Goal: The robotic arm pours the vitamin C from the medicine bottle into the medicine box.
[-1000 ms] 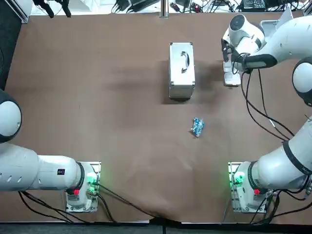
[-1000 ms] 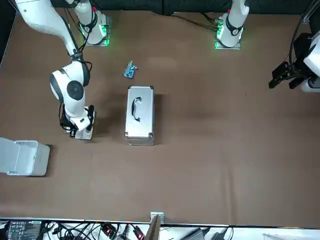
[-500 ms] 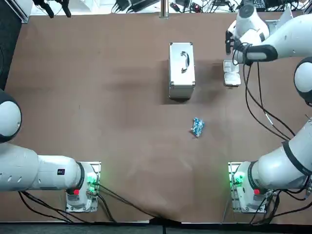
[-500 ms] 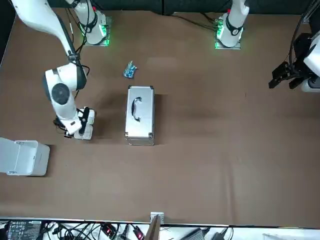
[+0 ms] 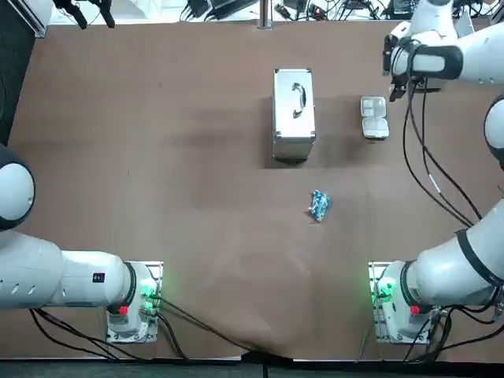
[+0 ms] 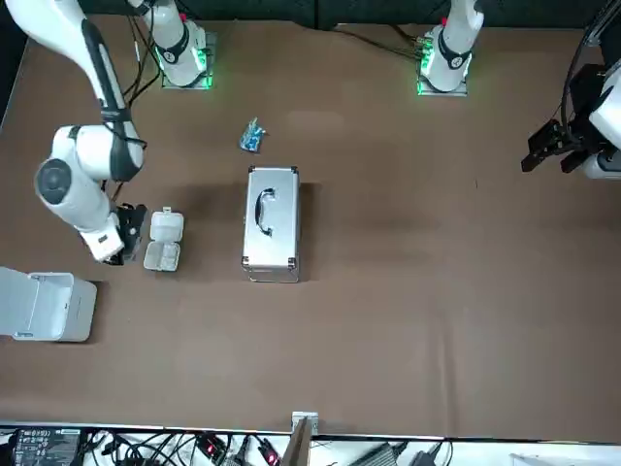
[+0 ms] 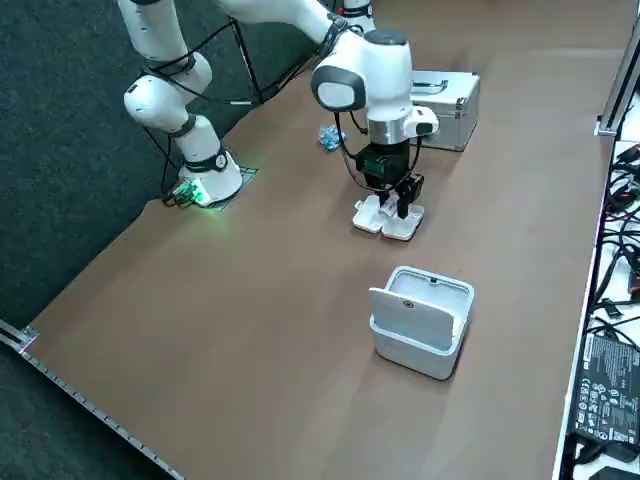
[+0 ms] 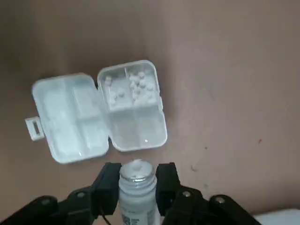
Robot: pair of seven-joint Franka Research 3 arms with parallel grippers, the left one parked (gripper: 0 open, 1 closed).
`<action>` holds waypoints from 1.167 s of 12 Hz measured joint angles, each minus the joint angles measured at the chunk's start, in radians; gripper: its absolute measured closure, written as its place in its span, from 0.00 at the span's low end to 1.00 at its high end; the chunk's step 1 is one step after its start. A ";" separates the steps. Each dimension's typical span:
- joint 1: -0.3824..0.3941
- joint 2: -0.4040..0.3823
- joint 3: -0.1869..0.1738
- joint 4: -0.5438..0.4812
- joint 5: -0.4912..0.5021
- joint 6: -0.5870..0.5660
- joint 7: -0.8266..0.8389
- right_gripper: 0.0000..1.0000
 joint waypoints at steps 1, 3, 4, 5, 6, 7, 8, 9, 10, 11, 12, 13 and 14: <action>-0.010 -0.004 -0.010 0.000 0.095 0.000 -0.068 0.57; -0.034 -0.010 -0.030 0.000 0.244 -0.002 -0.195 0.57; -0.046 -0.011 -0.036 0.000 0.307 -0.006 -0.239 0.57; -0.059 -0.011 -0.040 0.000 0.365 -0.012 -0.278 0.57; -0.073 -0.011 -0.041 0.000 0.425 -0.021 -0.320 0.57; -0.087 -0.012 -0.043 0.000 0.485 -0.038 -0.367 0.57; -0.098 -0.012 -0.053 0.000 0.552 -0.062 -0.414 0.57; -0.102 -0.012 -0.070 0.000 0.623 -0.083 -0.469 0.57; -0.107 -0.012 -0.088 0.000 0.694 -0.100 -0.535 0.57; -0.112 -0.012 -0.104 -0.001 0.753 -0.114 -0.596 0.57; -0.119 -0.012 -0.115 -0.002 0.802 -0.128 -0.644 0.57; -0.129 -0.010 -0.122 -0.005 0.854 -0.142 -0.691 0.57; -0.141 -0.008 -0.124 -0.009 0.907 -0.157 -0.738 0.57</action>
